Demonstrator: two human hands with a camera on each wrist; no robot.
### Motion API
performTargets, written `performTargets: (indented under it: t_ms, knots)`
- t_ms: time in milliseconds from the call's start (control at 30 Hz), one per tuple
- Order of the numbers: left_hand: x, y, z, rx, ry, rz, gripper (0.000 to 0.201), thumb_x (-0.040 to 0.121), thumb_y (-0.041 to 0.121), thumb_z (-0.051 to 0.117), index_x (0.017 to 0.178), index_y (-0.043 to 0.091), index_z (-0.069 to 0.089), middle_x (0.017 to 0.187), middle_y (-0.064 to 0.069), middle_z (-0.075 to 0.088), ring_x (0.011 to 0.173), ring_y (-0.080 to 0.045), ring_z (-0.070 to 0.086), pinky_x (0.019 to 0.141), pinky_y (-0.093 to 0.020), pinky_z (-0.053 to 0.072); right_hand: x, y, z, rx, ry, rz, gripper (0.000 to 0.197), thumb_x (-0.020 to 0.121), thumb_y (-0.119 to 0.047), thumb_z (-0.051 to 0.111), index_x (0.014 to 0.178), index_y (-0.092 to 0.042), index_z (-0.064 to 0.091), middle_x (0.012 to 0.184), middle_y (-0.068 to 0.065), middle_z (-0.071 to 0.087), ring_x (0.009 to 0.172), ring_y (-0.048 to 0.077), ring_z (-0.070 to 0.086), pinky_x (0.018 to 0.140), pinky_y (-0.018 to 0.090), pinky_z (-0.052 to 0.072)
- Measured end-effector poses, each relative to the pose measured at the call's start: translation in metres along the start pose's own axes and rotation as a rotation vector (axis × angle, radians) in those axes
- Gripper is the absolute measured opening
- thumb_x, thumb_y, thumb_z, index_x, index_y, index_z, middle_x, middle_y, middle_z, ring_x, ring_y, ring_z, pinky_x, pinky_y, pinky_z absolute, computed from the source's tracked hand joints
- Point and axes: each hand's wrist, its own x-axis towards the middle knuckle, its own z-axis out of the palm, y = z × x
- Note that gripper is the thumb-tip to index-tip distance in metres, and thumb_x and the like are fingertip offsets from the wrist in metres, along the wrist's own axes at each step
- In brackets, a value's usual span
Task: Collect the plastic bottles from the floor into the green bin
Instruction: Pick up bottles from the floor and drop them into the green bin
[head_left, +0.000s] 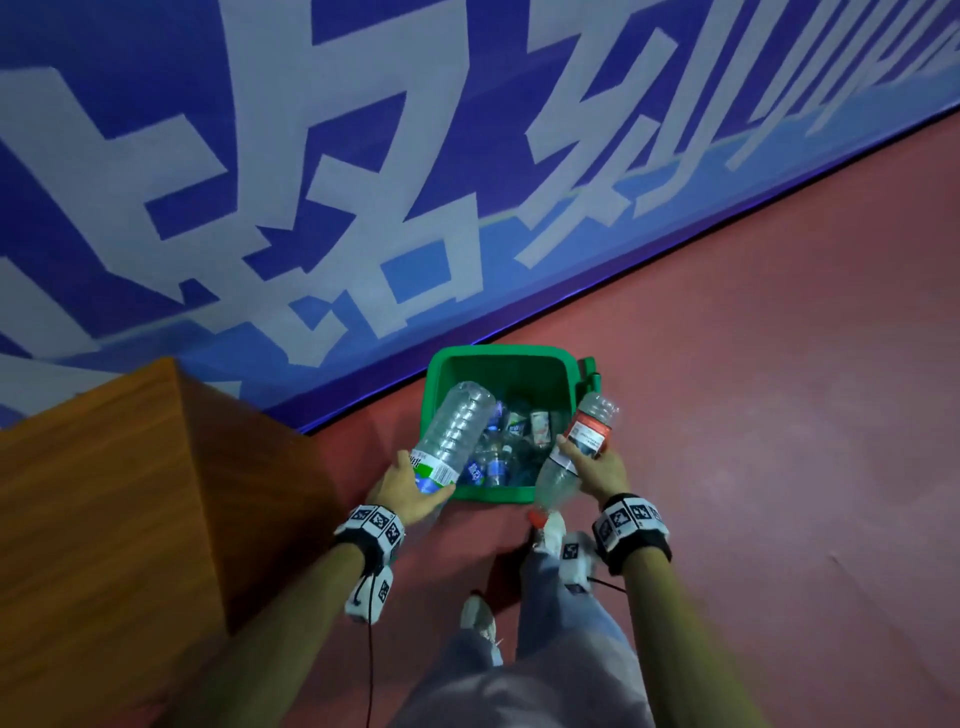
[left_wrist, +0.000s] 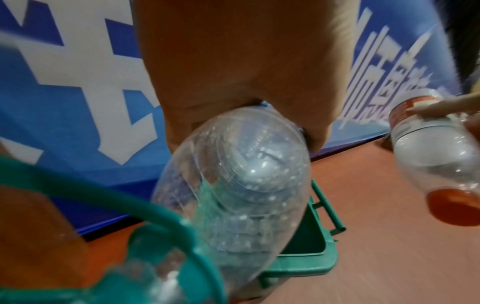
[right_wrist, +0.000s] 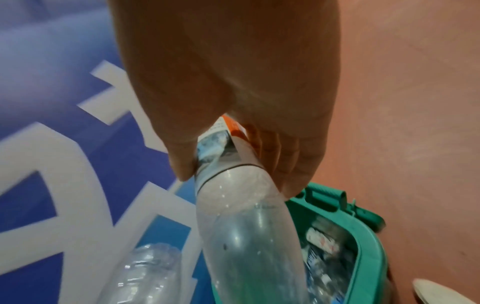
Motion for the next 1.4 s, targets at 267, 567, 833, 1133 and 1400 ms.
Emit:
performTargets:
  t_ms: [267, 567, 833, 1133, 1400]
  knots:
    - [0.027, 0.007, -0.013, 0.013, -0.045, -0.242, 0.081, 0.057, 0.055, 0.087, 0.108, 0.024, 0.033, 0.104, 0.004, 0.064, 0.09, -0.022, 0.069, 0.08, -0.035, 0.057, 0.135, -0.034, 0.043, -0.24, -0.243, 0.141, 0.03, 0.085, -0.032, 0.081, 0.104, -0.012, 0.069, 0.094, 0.009, 0.071, 0.085, 0.026, 0.068, 0.082, 0.038, 0.054]
    - [0.053, 0.036, -0.004, -0.043, -0.059, -0.315, 0.106, 0.046, 0.085, 0.076, 0.12, 0.019, 0.039, 0.125, -0.004, 0.06, 0.111, -0.027, 0.064, 0.092, -0.039, 0.055, 0.19, -0.08, 0.041, -0.566, -0.31, 0.059, 0.044, 0.085, -0.048, 0.072, 0.095, -0.005, 0.071, 0.092, 0.014, 0.075, 0.087, 0.032, 0.072, 0.078, 0.039, 0.057]
    - [0.132, 0.074, 0.008, -0.046, -0.14, -0.175, 0.111, 0.047, 0.079, 0.082, 0.126, 0.017, 0.034, 0.125, -0.003, 0.061, 0.111, -0.03, 0.066, 0.092, -0.038, 0.056, 0.159, -0.101, 0.028, -0.124, -0.205, -0.056, 0.03, 0.079, -0.05, 0.072, 0.091, -0.025, 0.063, 0.093, 0.009, 0.075, 0.088, 0.032, 0.073, 0.081, 0.048, 0.058]
    - [0.21, 0.1, 0.029, 0.066, -0.17, -0.064, 0.126, 0.071, 0.051, 0.087, 0.159, 0.01, 0.007, 0.163, -0.018, 0.022, 0.149, -0.037, 0.029, 0.122, -0.047, 0.029, 0.112, -0.109, -0.03, -0.14, 0.066, -0.149, 0.018, 0.091, -0.039, 0.067, 0.1, -0.024, 0.067, 0.09, 0.0, 0.075, 0.084, 0.021, 0.073, 0.081, 0.041, 0.059]
    - [0.207, 0.137, -0.029, 0.039, -0.201, 0.164, 0.079, 0.087, 0.05, 0.072, 0.149, 0.012, 0.042, 0.152, -0.012, 0.046, 0.138, -0.028, 0.047, 0.113, -0.038, 0.04, 0.102, -0.124, -0.018, -0.088, 0.134, -0.127, 0.027, 0.087, -0.045, 0.066, 0.101, -0.021, 0.069, 0.09, 0.001, 0.075, 0.083, 0.021, 0.073, 0.082, 0.048, 0.06]
